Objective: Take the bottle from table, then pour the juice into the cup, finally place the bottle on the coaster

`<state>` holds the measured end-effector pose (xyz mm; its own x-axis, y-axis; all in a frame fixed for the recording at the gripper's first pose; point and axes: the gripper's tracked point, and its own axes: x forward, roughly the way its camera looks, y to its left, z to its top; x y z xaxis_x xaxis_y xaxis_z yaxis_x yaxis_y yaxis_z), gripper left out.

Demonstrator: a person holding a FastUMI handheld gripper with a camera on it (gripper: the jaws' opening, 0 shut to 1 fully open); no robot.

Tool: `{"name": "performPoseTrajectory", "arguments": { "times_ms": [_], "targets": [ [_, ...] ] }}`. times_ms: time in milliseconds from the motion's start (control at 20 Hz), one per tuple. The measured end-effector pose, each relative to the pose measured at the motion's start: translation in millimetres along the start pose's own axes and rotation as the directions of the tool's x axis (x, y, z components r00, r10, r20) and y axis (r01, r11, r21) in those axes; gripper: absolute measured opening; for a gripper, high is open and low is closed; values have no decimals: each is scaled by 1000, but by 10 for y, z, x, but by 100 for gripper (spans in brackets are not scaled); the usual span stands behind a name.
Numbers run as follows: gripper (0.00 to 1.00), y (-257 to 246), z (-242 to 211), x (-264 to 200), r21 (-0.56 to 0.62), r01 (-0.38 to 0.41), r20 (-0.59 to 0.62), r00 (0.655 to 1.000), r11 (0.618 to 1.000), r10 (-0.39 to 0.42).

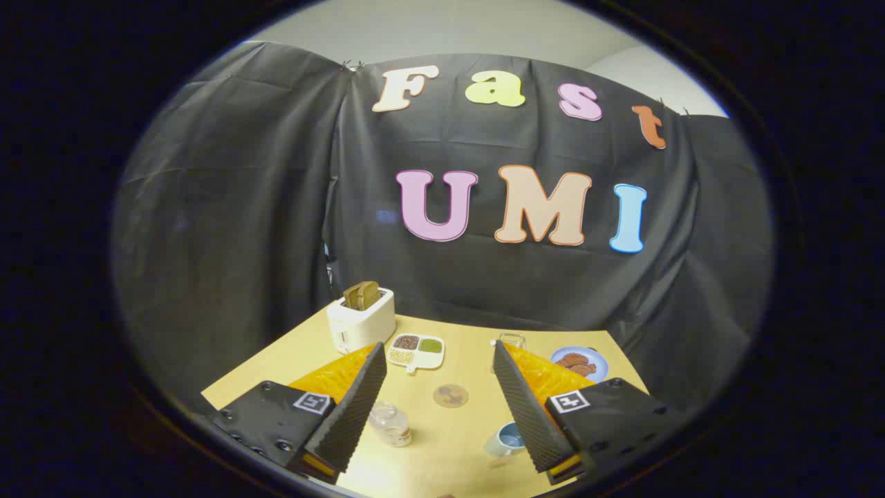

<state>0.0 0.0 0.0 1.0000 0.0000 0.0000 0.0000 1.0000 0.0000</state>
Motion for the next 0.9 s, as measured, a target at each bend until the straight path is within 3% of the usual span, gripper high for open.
{"name": "performPoseTrajectory", "arguments": {
  "times_ms": [900],
  "targets": [
    [98, 167, -124, 52, 77, 140, -14, 990, 987, -139]
  ]
}}
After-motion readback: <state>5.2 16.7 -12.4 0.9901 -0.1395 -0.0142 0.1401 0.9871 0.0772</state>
